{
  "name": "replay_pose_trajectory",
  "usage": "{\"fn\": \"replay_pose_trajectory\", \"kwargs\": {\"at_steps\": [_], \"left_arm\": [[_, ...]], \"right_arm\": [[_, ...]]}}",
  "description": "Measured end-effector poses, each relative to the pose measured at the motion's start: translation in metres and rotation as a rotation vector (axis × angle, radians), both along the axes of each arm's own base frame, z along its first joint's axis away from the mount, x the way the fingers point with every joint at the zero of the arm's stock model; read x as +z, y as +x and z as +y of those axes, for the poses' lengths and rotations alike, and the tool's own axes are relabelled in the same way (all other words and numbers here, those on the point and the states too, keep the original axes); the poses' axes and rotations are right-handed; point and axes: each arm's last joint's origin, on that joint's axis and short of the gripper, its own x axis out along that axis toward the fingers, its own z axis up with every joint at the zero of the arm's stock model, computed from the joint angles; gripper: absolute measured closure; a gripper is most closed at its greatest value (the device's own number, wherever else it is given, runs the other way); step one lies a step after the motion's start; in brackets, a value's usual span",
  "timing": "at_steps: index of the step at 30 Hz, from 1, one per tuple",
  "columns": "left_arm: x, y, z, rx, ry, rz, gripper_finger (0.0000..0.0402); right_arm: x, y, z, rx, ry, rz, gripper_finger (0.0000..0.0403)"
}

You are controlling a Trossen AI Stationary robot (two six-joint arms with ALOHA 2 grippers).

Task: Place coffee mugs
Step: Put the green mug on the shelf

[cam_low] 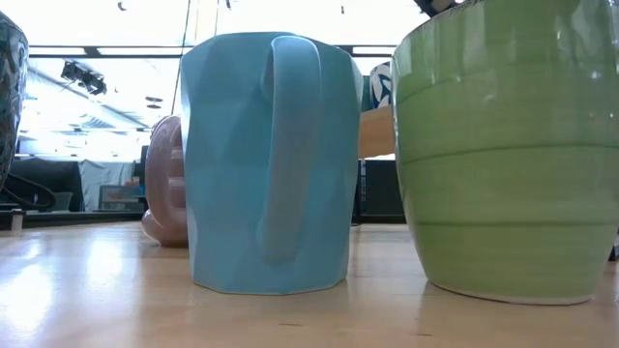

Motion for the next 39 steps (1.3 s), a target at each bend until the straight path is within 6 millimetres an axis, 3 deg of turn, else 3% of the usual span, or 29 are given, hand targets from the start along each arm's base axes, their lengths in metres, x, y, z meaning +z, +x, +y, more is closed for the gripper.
{"fn": "replay_pose_trajectory", "kwargs": {"at_steps": [15,30,39], "left_arm": [[0.002,0.001,-0.001,-0.004,-0.008,-0.027,0.0372],[0.001,0.001,-0.001,-0.002,-0.012,-0.019,0.0372],[0.003,0.002,0.001,0.006,-0.016,-0.032,0.0372]], "right_arm": [[-0.012,-0.003,-0.008,0.055,-0.116,0.049,0.0285],[-0.011,0.004,-0.024,0.130,-0.131,0.063,0.0370],[0.002,0.005,-0.036,0.139,-0.138,0.036,0.0366]]}}
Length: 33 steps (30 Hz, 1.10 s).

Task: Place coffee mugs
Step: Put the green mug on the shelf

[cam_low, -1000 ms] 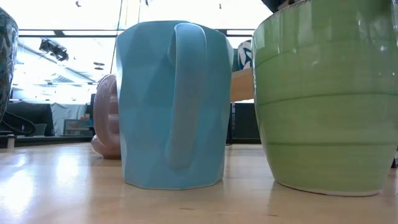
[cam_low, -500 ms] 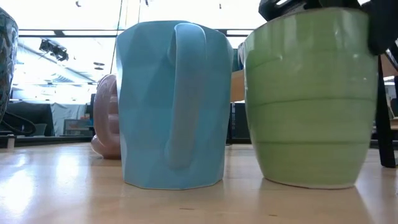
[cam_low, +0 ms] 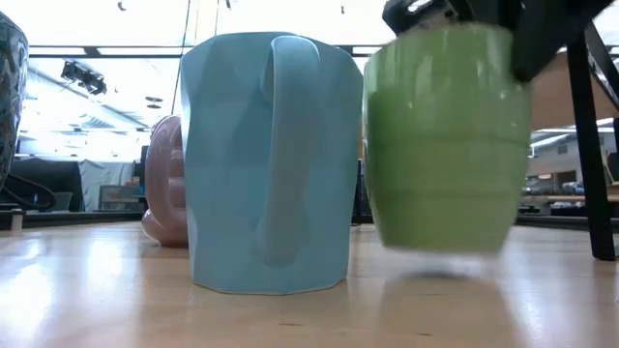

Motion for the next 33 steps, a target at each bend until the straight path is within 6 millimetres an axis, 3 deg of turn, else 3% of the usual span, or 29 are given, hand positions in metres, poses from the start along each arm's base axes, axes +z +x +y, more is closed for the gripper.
{"fn": "replay_pose_trajectory", "kwargs": {"at_steps": [10,17,23,33], "left_arm": [[0.017,0.001,0.016,0.094,-0.138,-0.182,0.0372],[0.022,0.000,0.021,0.097,-0.151,-0.217,0.0372],[0.018,-0.001,0.021,0.107,-0.177,-0.187,0.0372],[0.010,-0.001,0.027,0.141,-0.171,-0.112,0.0372]], "right_arm": [[0.055,-0.018,-0.030,-0.047,0.021,-0.110,0.0368],[0.106,-0.047,-0.048,-0.057,0.026,-0.276,0.0367],[0.138,-0.084,-0.073,-0.205,0.015,-0.325,0.0367],[0.159,-0.118,-0.114,-0.585,-0.090,-0.142,0.0367]]}}
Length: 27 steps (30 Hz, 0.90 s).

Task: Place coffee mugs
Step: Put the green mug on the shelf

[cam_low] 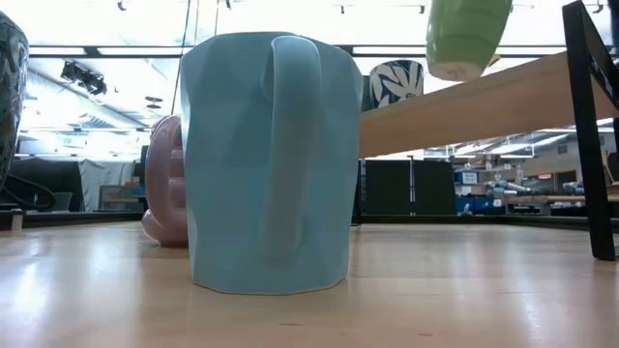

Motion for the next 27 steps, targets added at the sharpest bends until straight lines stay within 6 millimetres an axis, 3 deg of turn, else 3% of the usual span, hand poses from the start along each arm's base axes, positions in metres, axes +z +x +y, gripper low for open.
{"fn": "replay_pose_trajectory", "kwargs": {"at_steps": [7,15,27], "left_arm": [[-0.001,0.002,0.012,0.027,-0.004,0.013,0.0372],[-0.001,0.003,0.018,-0.027,-0.030,0.016,0.0372],[-0.001,0.003,0.018,-0.028,-0.030,0.015,0.0372]], "right_arm": [[0.001,0.008,-0.033,-0.226,0.093,0.050,0.0367],[-0.018,0.033,-0.051,-0.271,0.133,0.173,0.0367],[-0.018,0.036,-0.073,-0.261,0.148,0.179,0.0368]]}}
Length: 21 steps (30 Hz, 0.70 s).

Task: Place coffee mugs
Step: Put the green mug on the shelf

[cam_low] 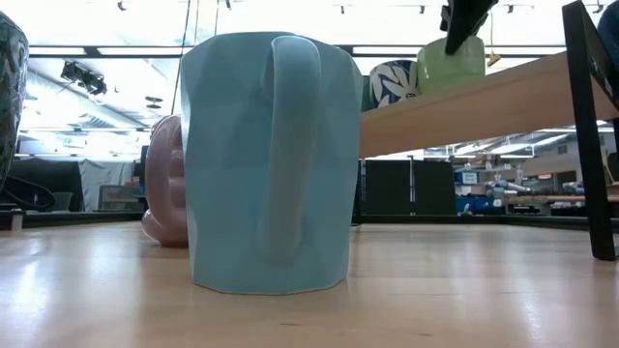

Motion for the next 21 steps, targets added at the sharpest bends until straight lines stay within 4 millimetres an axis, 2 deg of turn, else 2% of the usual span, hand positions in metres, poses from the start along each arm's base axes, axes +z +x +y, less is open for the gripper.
{"fn": "replay_pose_trajectory", "kwargs": {"at_steps": [16,21], "left_arm": [[0.000,0.000,0.000,-0.006,-0.001,0.001,0.0372],[0.000,0.000,-0.001,-0.019,-0.004,0.001,0.0372]], "right_arm": [[0.001,0.002,-0.014,0.026,0.015,-0.018,0.0367],[0.001,0.002,-0.015,0.027,-0.004,-0.016,0.0352]]}}
